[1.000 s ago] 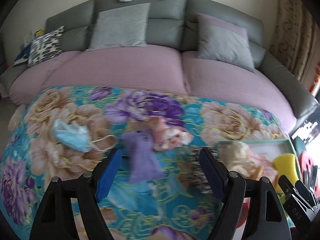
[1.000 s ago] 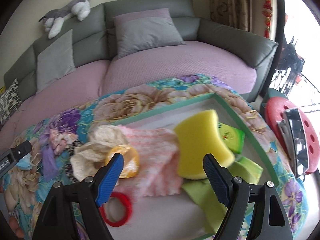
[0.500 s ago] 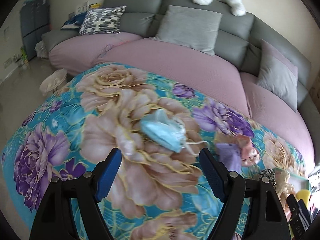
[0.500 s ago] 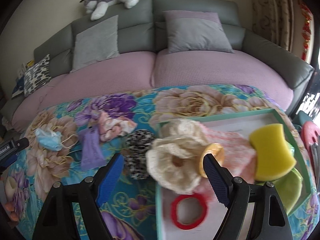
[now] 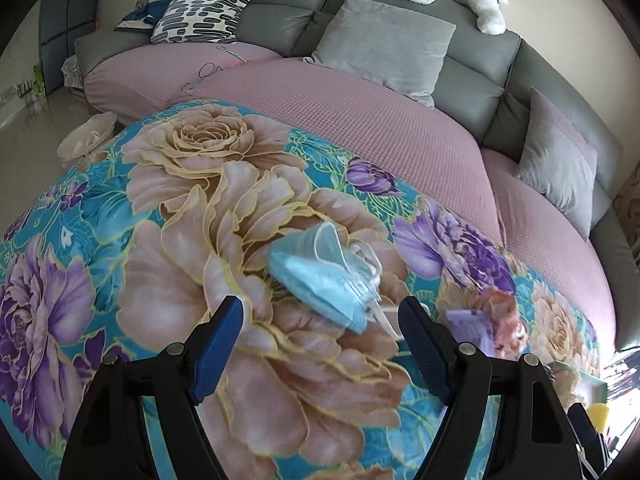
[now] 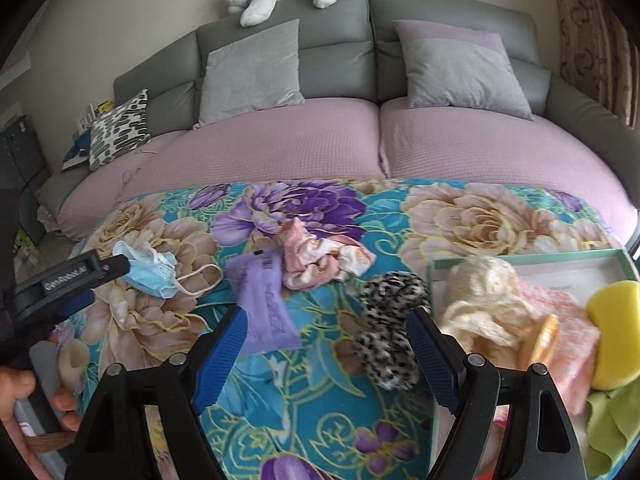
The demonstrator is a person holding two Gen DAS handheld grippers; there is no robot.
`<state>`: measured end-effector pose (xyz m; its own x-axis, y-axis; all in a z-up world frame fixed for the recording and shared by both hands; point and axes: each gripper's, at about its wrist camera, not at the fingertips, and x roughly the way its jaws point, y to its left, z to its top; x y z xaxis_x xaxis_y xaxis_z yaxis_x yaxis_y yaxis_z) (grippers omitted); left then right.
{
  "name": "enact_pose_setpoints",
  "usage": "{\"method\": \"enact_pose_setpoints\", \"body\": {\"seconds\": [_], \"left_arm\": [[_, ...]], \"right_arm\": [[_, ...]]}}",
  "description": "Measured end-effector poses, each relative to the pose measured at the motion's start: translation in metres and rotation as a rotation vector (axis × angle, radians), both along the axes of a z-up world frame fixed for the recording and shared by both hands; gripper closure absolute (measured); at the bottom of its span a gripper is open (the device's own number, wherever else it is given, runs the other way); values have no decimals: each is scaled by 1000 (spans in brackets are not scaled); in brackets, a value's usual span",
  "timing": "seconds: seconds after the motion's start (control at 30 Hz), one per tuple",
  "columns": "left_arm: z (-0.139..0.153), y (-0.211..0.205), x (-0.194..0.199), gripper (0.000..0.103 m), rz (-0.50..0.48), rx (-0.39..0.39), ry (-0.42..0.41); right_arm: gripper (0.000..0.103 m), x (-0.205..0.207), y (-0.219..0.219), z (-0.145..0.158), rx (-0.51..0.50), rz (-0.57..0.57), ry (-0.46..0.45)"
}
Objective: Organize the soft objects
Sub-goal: 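Move both tools back over the remaining pile, then grasp the blue face mask with the left tool while the right tool grasps the pink cloth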
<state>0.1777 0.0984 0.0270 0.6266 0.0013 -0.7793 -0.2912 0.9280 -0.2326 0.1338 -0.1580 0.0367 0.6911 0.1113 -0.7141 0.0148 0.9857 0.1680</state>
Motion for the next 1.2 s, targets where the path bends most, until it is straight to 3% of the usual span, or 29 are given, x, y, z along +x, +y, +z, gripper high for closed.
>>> {"method": "enact_pose_setpoints", "body": {"seconds": [0.27,0.4,0.63,0.83,0.93,1.2], "left_arm": [[-17,6,15,22,27,6,-21],[-27,5,21,23,14,-21,-28],[-43,0,30,24,8,9,14],[-53,-3,35,46,-5,20,25],[-55,-4,36,51,-10,37,22],[-56,-8,38,77,-28,42,-2]], "right_arm": [[20,51,4,-15,69,9,35],[27,72,3,-25,66,-4,62],[41,94,3,-43,56,-11,113],[55,100,6,-54,41,-4,139],[62,100,6,-56,40,-6,142],[84,98,2,-56,64,-16,128]]}}
